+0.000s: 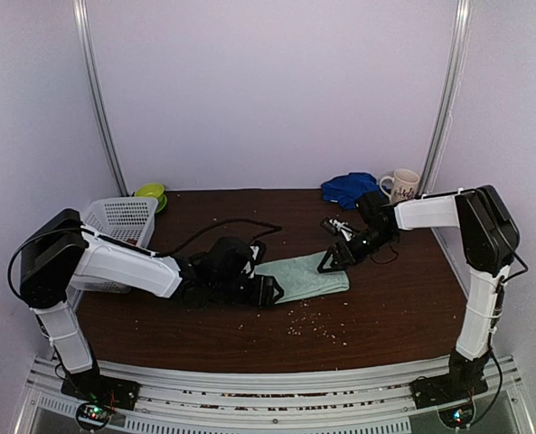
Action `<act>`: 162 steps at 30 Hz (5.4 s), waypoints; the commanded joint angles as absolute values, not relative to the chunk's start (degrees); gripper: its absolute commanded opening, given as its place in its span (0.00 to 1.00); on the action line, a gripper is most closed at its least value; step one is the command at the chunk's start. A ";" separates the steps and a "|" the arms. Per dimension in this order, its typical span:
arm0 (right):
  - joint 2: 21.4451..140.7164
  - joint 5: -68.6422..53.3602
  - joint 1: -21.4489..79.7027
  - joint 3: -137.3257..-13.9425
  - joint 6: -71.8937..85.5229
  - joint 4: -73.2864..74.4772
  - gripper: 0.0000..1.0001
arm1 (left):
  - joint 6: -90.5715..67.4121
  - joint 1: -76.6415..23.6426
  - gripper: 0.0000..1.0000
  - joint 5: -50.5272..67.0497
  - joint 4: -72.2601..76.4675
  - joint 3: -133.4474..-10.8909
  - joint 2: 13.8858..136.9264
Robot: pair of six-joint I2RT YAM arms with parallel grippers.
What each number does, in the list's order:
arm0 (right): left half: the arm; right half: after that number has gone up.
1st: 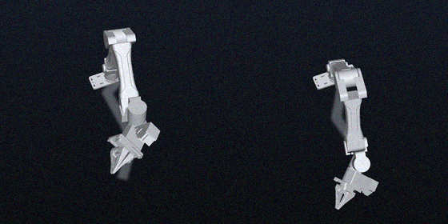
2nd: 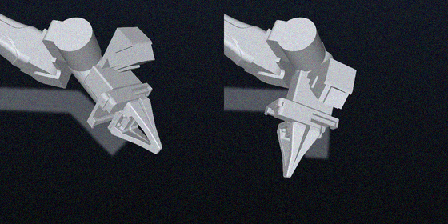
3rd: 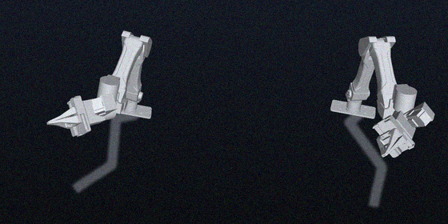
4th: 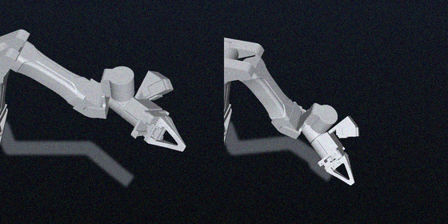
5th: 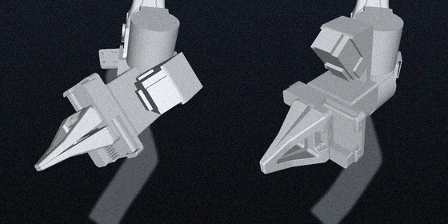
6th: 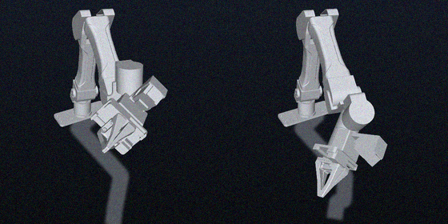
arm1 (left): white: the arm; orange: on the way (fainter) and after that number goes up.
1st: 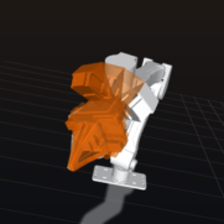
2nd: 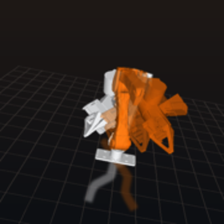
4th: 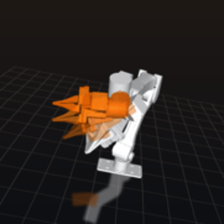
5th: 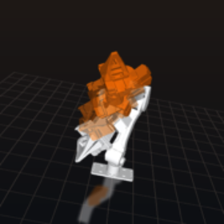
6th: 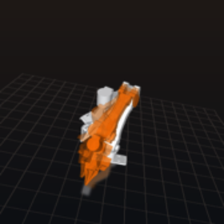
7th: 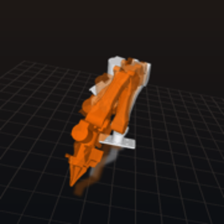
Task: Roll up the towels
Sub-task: Smooth out the towel at the center of the board.
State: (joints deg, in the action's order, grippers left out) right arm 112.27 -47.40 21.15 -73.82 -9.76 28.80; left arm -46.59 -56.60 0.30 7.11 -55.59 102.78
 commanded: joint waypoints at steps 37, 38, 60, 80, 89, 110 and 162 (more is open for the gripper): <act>115.52 -46.93 21.25 -73.57 -8.70 27.92 0.86 | -52.17 -56.35 0.53 -3.05 12.88 -53.94 110.16; 115.57 -46.91 21.27 -73.56 -8.77 27.93 0.86 | -52.48 -56.34 0.52 -3.46 12.84 -53.90 110.16; 116.07 -46.47 21.27 -73.13 -8.79 27.84 0.85 | -56.42 -55.99 0.17 -3.62 11.76 -54.09 110.95; 116.58 -43.33 20.57 -73.31 -7.97 27.71 0.84 | -54.40 -56.07 0.15 -3.18 2.90 -51.63 101.51; 112.90 -47.45 20.52 -76.72 -15.38 37.72 0.85 | -52.48 -56.51 0.57 -5.90 -0.15 -51.62 96.65; 107.49 -48.79 19.46 -75.92 -19.41 42.54 0.86 | -39.45 -50.82 0.39 -8.97 -1.37 -68.78 108.23; 100.84 -46.86 16.13 -76.82 -24.71 48.16 1.00 | -38.92 -56.95 0.98 -16.15 -5.79 -71.95 108.21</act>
